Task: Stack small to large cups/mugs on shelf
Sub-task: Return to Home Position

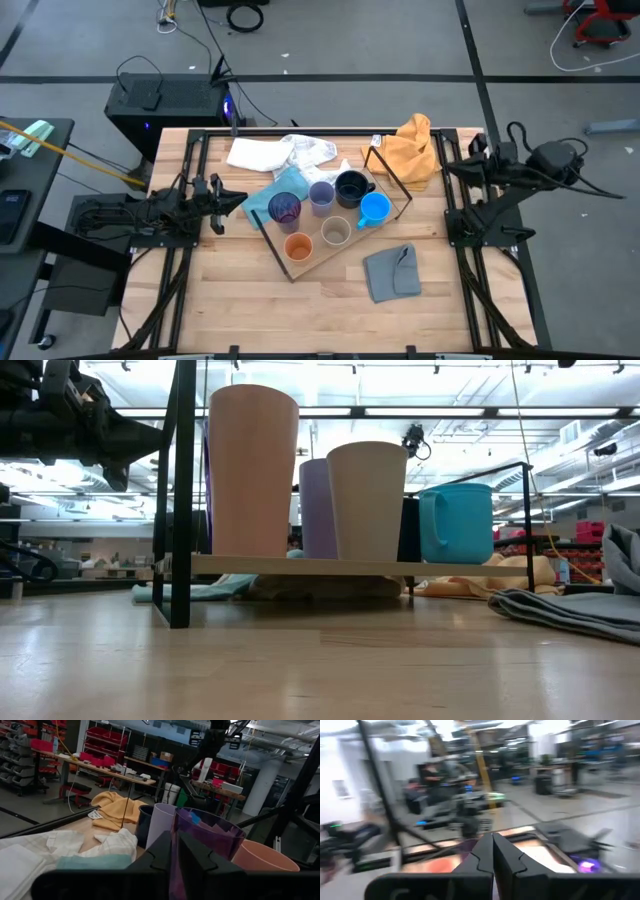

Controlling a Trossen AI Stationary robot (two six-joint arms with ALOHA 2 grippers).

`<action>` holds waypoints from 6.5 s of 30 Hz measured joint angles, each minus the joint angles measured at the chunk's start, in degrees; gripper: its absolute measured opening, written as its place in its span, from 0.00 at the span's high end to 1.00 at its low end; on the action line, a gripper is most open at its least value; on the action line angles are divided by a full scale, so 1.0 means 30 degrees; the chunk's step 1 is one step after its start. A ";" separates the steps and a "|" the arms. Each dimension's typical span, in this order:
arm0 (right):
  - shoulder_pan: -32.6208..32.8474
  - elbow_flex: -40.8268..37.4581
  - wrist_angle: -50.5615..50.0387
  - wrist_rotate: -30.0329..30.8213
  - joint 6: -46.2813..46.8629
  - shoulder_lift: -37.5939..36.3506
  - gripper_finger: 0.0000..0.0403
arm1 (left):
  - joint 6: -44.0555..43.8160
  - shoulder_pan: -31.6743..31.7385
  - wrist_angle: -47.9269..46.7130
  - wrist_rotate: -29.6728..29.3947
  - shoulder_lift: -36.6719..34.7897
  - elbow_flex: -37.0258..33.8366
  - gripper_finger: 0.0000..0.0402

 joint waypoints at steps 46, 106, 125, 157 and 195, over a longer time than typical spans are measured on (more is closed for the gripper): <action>-1.6757 -0.9970 1.1236 -1.8287 0.5341 -0.4140 1.00 | -0.0976 -0.0004 -0.0166 0.0000 0.0002 -0.0003 0.91; -0.8330 -1.5653 1.5431 -0.9451 0.0504 -0.4495 0.99 | -0.0933 0.0000 -0.0146 0.0000 0.0002 0.0000 0.90; -0.8336 -1.5646 1.1427 -1.1567 0.1875 -0.4499 1.00 | -0.0933 -0.0007 -0.0168 0.0000 0.0002 -0.0005 0.90; -0.8358 -1.5646 1.1275 -1.0979 0.3482 -0.4499 0.99 | 0.3998 -0.0197 -0.0399 0.2955 0.0009 -0.0007 0.97; -0.8351 -1.5631 1.1044 -1.0549 0.3802 -0.4494 0.98 | 0.4044 -0.0182 -0.0408 0.2943 0.0009 -0.0007 0.90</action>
